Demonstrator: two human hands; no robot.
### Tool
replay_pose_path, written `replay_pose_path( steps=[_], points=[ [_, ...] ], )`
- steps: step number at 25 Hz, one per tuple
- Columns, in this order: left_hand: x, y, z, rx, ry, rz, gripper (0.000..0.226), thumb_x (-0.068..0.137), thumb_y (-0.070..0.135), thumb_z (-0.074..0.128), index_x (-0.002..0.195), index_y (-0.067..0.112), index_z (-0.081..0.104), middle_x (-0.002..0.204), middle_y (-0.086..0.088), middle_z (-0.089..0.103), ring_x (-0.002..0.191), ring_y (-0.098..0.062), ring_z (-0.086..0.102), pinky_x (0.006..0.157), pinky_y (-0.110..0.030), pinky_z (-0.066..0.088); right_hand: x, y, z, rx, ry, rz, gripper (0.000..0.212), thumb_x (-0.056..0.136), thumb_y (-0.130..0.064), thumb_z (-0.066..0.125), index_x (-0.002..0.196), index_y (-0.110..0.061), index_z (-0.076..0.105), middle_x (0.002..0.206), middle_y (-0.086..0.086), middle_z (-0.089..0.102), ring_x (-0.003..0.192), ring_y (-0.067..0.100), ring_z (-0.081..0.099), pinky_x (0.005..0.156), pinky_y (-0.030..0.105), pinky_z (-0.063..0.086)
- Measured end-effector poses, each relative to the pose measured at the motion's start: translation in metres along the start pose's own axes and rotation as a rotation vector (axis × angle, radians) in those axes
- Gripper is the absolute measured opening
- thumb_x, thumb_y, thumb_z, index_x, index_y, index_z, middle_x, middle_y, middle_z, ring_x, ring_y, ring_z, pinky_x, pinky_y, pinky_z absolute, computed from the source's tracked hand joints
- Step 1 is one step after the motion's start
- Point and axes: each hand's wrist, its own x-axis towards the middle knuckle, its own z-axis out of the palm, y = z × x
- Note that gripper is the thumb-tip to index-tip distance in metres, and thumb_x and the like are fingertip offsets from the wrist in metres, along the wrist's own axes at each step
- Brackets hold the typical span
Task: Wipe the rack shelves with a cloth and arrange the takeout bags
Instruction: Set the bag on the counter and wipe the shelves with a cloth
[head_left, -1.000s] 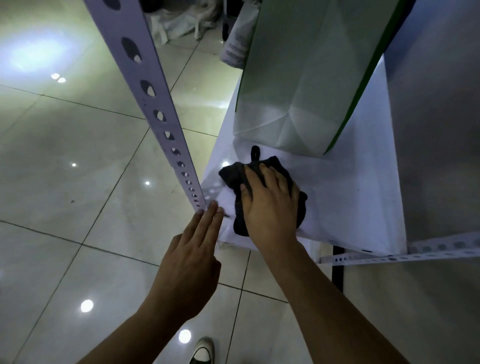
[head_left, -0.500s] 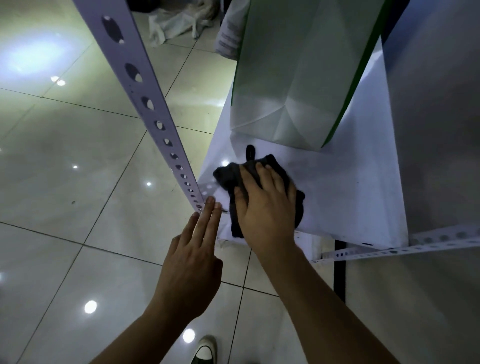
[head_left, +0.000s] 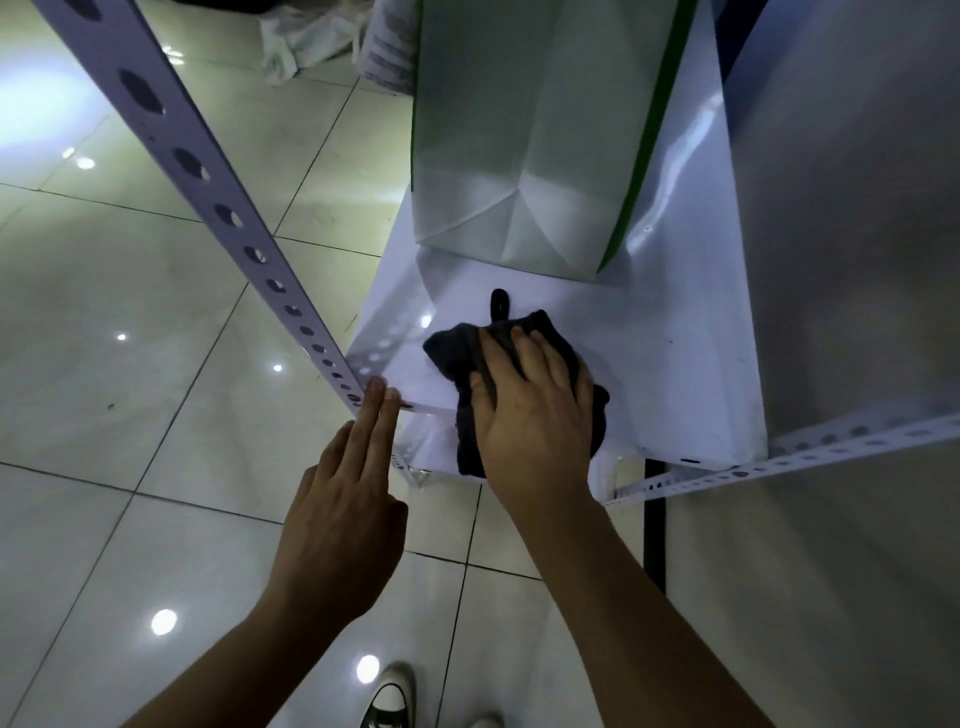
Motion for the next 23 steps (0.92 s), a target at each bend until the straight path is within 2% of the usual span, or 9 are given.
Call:
replay_pose_path(
  steps=[3,6,8,11,15,19,23],
  points=[
    [-0.001,0.003,0.000,-0.047,0.012,-0.013,0.116,0.079,0.007,0.072,0.158,0.024,-0.011,0.167,0.009,-0.014,0.128,-0.028,0.048,0.087,-0.032,0.051,-0.039,0.021,-0.010,0.014,0.054,0.038,0.044,0.105,-0.036,0.039,0.146,-0.025,0.052,0.152,0.002,0.049,0.145,0.023,0.038,0.118,0.050,0.025],
    [-0.001,0.003,0.001,-0.065,0.034,-0.002,0.117,0.077,0.005,0.074,0.159,0.022,-0.008,0.167,0.010,-0.013,0.118,-0.031,0.054,0.079,-0.031,0.053,-0.030,0.041,-0.017,-0.013,-0.023,0.054,0.046,0.106,-0.038,0.035,0.149,-0.027,0.046,0.156,0.000,0.043,0.148,0.021,0.032,0.121,0.048,0.021],
    [-0.001,0.001,0.003,-0.060,0.043,0.000,0.119,0.077,0.005,0.074,0.159,0.022,-0.010,0.166,0.010,-0.015,0.118,-0.030,0.054,0.079,-0.029,0.051,0.001,0.052,-0.020,-0.054,-0.054,0.135,0.049,0.106,-0.041,0.032,0.153,-0.030,0.039,0.160,-0.003,0.036,0.150,0.018,0.024,0.122,0.045,0.015],
    [-0.002,0.001,0.004,-0.067,0.045,-0.003,0.118,0.077,0.003,0.072,0.158,0.022,-0.011,0.166,0.011,-0.016,0.115,-0.029,0.054,0.077,-0.028,0.050,0.012,0.058,-0.019,-0.051,0.002,0.206,0.049,0.107,-0.041,0.034,0.154,-0.029,0.038,0.161,-0.002,0.034,0.151,0.019,0.022,0.122,0.045,0.014],
    [-0.001,0.002,0.005,-0.079,0.042,-0.006,0.117,0.077,0.003,0.072,0.159,0.021,-0.010,0.167,0.008,-0.015,0.111,-0.032,0.055,0.074,-0.030,0.050,-0.029,0.061,-0.019,-0.018,0.058,0.127,0.046,0.106,-0.036,0.041,0.149,-0.024,0.047,0.156,0.002,0.044,0.148,0.022,0.033,0.121,0.046,0.021],
    [-0.001,-0.004,0.005,-0.045,0.063,0.032,0.115,0.077,0.003,0.072,0.159,0.019,-0.007,0.167,0.007,-0.013,0.117,-0.034,0.054,0.077,-0.035,0.053,0.017,0.096,-0.029,-0.037,0.012,0.151,0.047,0.106,-0.039,0.037,0.150,-0.023,0.045,0.155,0.002,0.044,0.146,0.021,0.034,0.120,0.043,0.022],
    [0.000,-0.004,0.006,-0.014,0.044,0.050,0.116,0.076,0.005,0.072,0.158,0.012,-0.008,0.167,-0.001,-0.015,0.112,-0.034,0.055,0.078,-0.037,0.053,-0.009,0.085,-0.016,-0.020,0.179,0.209,0.049,0.102,-0.044,0.043,0.146,-0.021,0.051,0.151,0.005,0.050,0.142,0.025,0.040,0.118,0.049,0.025]
  ],
)
